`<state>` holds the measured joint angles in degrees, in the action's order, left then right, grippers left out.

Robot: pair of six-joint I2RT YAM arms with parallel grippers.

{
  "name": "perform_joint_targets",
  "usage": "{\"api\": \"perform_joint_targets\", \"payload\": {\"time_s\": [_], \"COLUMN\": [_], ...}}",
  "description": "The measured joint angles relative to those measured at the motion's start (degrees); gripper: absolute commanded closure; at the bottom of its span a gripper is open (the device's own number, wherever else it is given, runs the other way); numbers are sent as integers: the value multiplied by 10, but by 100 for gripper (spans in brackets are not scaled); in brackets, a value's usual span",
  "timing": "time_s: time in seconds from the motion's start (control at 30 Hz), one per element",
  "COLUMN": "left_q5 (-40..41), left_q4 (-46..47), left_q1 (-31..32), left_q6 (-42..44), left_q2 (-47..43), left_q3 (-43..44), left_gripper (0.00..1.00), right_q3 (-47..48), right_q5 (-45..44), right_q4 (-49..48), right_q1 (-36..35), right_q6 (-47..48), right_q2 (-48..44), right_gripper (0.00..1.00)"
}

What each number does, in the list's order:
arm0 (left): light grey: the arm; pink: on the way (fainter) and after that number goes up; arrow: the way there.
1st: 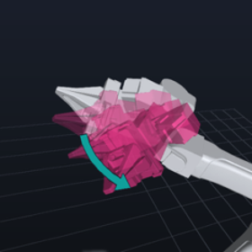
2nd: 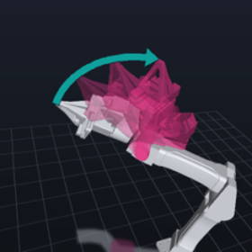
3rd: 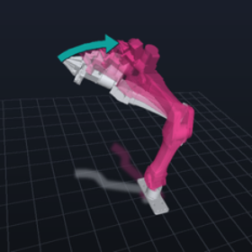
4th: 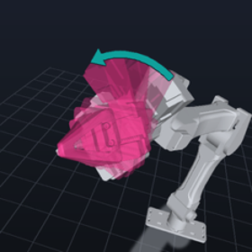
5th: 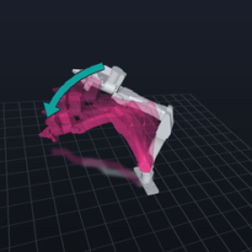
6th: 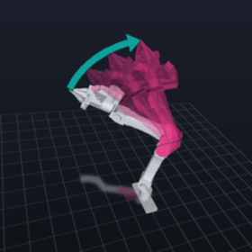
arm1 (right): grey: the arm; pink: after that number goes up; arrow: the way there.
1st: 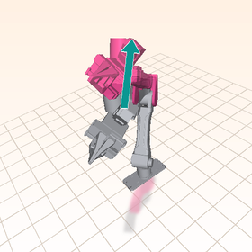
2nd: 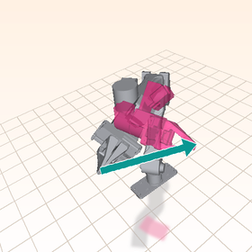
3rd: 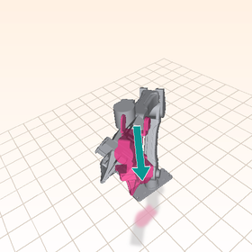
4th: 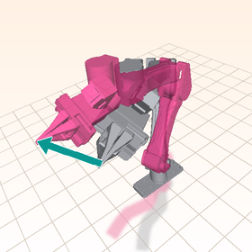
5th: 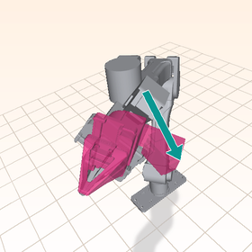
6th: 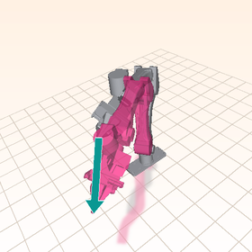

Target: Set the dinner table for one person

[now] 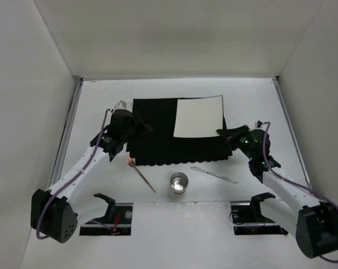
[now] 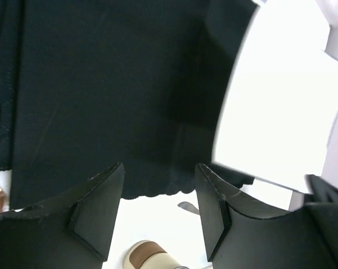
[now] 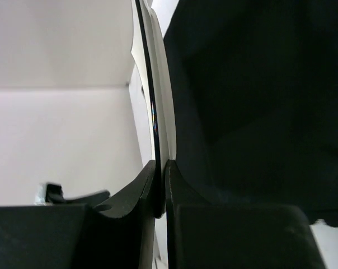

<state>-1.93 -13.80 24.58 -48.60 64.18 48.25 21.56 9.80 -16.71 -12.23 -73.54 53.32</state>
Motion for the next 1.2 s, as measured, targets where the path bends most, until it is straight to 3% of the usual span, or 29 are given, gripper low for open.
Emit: {"api": "perform_joint_targets", "payload": {"time_s": [0.23,0.63,1.2], "left_q5": [5,38,56], "left_q4": [-24,-86,-109], "left_q1": [-34,-44,-40], "left_q6": [2,16,16], "left_q2": [-51,-85,-97], "left_q3": [-2,-3,-7], "left_gripper": [49,49,49], "right_q3": [26,56,56], "right_q5": [-26,-36,80], "right_q4": [-136,-375,-444], "right_q1": [-94,-95,-52], "right_q6": [-24,-110,-124], "right_q2": [165,425,487], "right_gripper": [92,93,93]}}
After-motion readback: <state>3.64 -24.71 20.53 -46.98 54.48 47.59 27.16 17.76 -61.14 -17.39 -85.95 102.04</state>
